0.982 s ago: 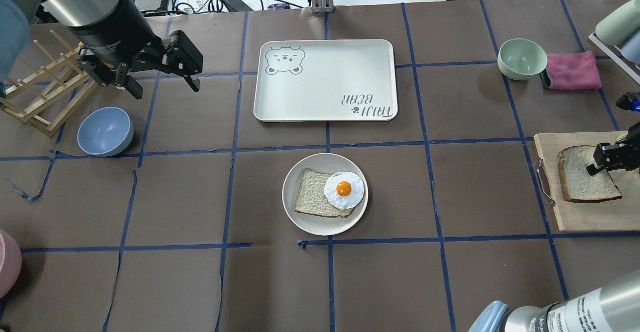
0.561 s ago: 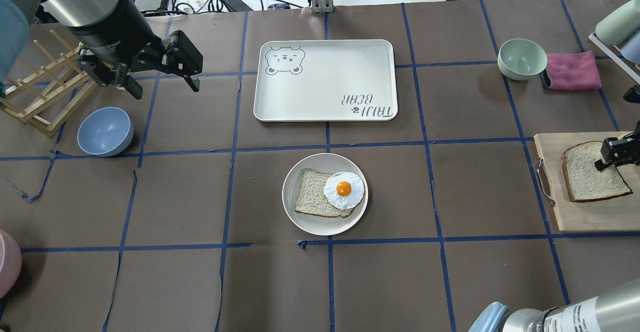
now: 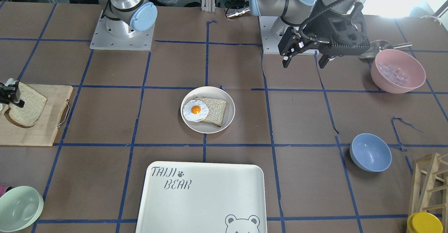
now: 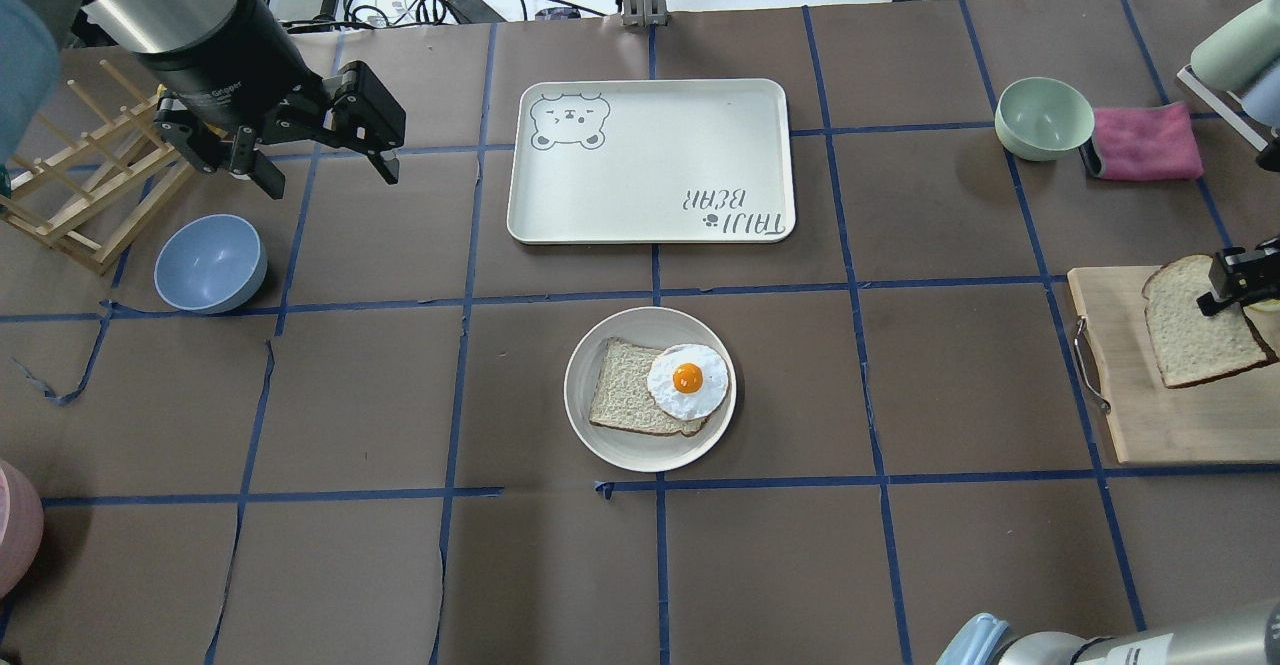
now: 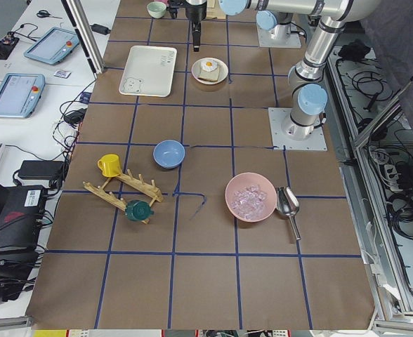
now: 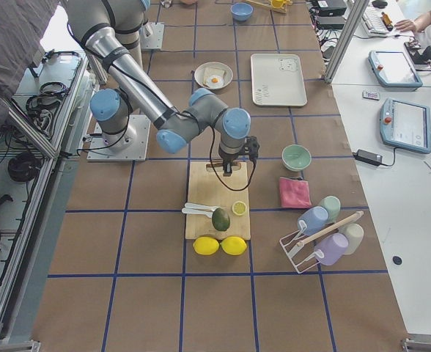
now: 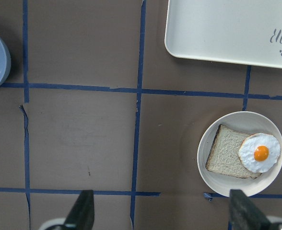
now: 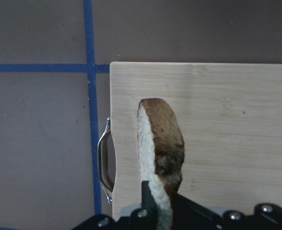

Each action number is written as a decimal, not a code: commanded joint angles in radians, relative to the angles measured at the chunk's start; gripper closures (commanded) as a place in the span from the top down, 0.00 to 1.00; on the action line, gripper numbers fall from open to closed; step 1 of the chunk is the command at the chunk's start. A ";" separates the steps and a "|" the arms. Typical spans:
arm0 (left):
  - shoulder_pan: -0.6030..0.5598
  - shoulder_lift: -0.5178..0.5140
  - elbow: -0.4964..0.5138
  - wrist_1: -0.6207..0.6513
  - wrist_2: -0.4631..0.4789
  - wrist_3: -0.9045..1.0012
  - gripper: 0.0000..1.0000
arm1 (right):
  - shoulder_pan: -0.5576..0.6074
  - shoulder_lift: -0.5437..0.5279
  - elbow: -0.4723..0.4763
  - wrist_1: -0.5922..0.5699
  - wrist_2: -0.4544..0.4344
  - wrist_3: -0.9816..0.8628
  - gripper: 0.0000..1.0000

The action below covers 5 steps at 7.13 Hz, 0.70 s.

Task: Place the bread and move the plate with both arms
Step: 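Lift the bread slice and carry it toward the white plate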

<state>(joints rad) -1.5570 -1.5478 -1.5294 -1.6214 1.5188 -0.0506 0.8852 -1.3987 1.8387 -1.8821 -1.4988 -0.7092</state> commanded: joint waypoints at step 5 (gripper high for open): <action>0.000 0.000 0.000 0.000 0.000 0.000 1.00 | 0.600 -0.025 -0.219 0.191 0.135 0.631 0.00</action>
<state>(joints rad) -1.5571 -1.5478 -1.5294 -1.6214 1.5180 -0.0506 1.3304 -1.4350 1.6234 -1.6516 -1.4027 -0.2429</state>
